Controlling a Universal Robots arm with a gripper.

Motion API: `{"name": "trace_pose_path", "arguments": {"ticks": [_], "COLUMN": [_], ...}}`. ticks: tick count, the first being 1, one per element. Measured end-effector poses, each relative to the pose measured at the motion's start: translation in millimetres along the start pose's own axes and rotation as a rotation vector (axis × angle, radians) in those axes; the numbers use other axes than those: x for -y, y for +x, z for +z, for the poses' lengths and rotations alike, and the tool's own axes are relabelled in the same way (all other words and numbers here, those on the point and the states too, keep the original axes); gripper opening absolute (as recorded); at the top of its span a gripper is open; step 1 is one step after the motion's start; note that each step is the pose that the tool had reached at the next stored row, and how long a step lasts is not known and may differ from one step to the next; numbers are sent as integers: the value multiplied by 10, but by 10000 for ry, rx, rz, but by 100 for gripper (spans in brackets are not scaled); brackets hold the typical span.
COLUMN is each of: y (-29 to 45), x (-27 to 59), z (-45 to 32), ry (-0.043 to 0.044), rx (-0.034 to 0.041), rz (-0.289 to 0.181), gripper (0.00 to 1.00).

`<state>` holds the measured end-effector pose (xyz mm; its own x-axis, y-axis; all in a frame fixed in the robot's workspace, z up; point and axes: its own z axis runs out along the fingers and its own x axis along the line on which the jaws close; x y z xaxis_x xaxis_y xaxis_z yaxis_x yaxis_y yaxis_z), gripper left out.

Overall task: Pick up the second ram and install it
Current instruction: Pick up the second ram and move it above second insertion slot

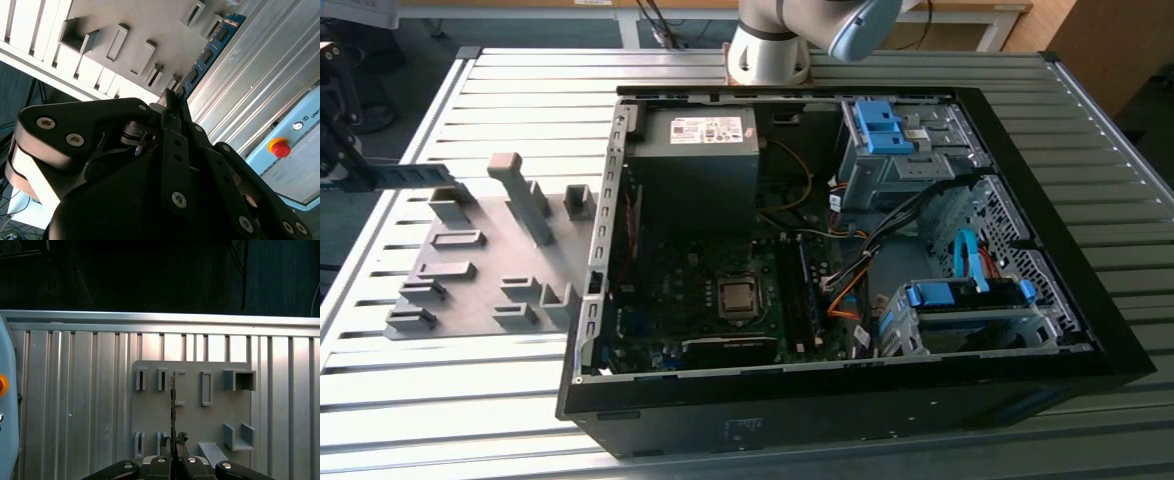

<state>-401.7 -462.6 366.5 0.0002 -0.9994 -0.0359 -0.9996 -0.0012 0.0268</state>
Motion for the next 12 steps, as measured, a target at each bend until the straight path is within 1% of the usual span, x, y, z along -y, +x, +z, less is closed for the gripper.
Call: {"name": "trace_pose_path", "arguments": {"ticks": [12], "y": [-2], "x": [-1], "z": [-42], "ry": [-1], "rx": [0], "rz": [0], "gripper": [14]}}
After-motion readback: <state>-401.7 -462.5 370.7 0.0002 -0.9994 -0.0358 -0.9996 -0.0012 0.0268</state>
